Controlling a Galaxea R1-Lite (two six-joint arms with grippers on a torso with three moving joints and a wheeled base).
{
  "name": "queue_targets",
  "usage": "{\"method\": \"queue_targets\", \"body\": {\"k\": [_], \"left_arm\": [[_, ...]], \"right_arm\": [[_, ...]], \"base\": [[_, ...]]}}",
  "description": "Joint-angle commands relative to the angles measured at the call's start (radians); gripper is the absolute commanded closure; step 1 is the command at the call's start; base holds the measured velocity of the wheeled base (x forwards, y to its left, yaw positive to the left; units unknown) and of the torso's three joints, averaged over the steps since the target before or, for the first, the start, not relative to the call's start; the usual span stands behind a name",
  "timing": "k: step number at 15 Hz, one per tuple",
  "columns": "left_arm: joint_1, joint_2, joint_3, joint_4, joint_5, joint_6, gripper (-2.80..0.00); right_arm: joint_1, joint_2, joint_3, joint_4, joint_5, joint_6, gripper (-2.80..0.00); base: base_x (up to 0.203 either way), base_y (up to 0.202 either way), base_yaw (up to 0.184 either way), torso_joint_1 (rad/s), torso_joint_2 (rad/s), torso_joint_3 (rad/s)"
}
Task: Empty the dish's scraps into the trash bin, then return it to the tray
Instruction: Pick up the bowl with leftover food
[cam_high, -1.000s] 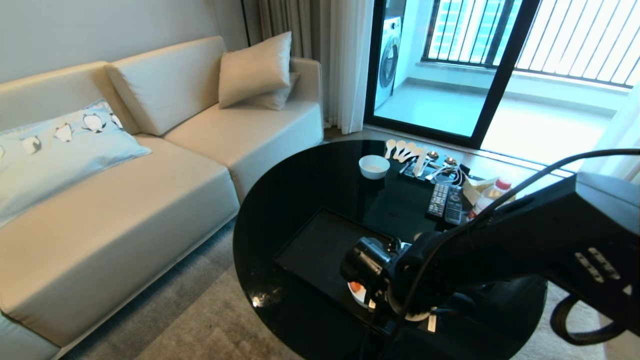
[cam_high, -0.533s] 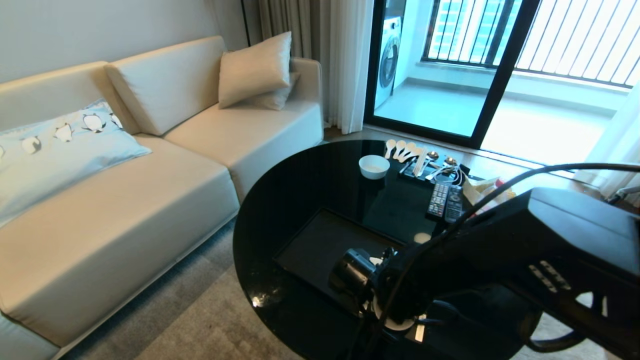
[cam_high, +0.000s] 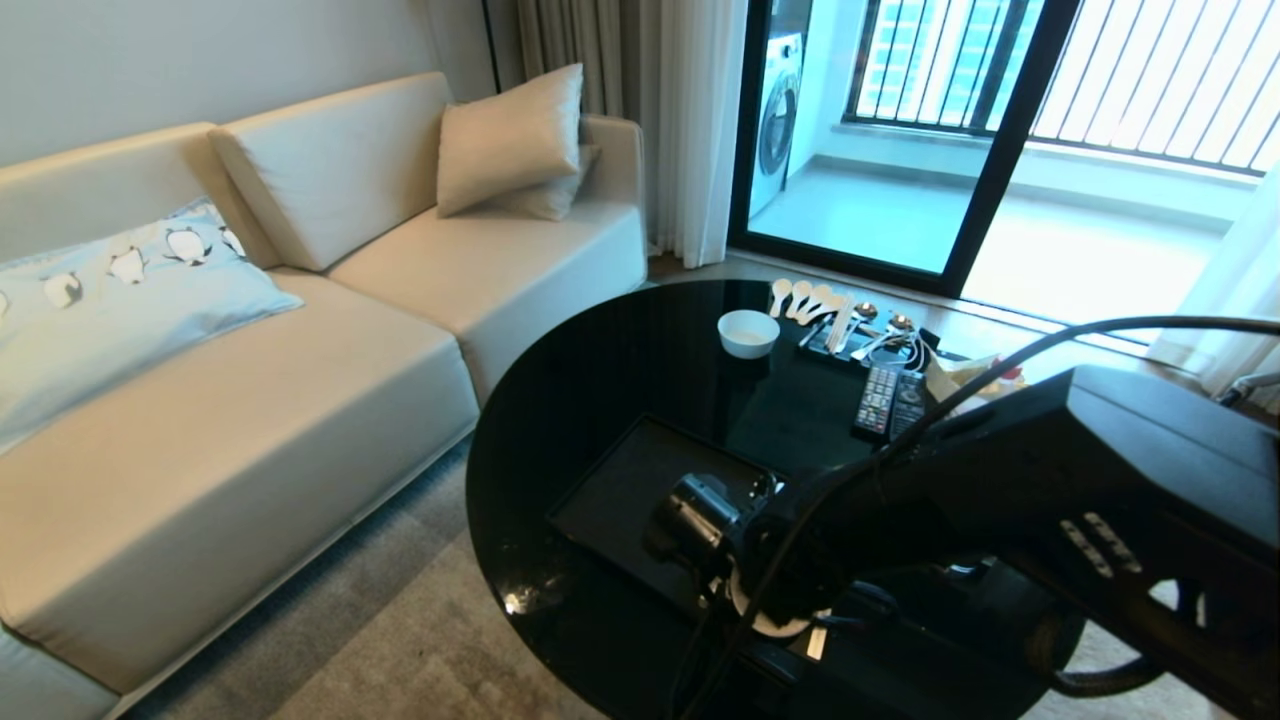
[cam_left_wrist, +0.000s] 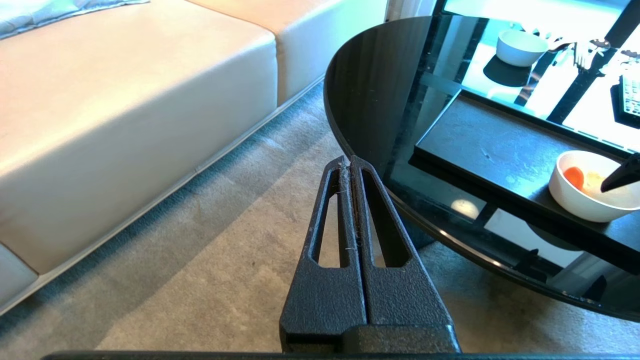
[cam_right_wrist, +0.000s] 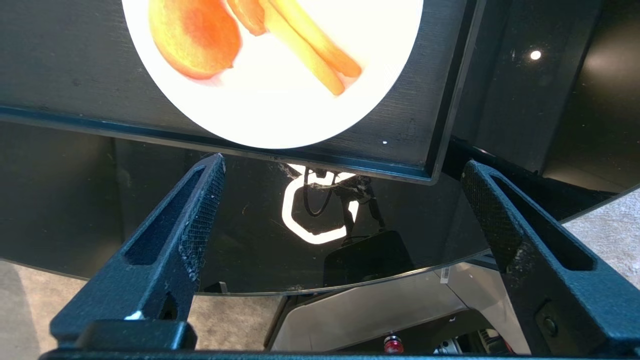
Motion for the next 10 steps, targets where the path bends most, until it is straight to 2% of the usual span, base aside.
{"method": "queue_targets", "body": {"k": [1,10], "left_arm": [[0.000,0.000,0.000,-0.001,0.000,-0.001,0.00],[0.000,0.000,0.000,-0.001,0.000,-0.001,0.00]], "right_arm": [[-0.006,0.016,-0.001,-0.001,-0.003,0.008,-2.80],[-0.092,0.072,-0.087,0.004,-0.013,0.005,-2.80]], "base": [[0.000,0.000,0.000,0.000,0.00,0.000],[0.000,0.000,0.000,0.000,0.00,0.000]]}}
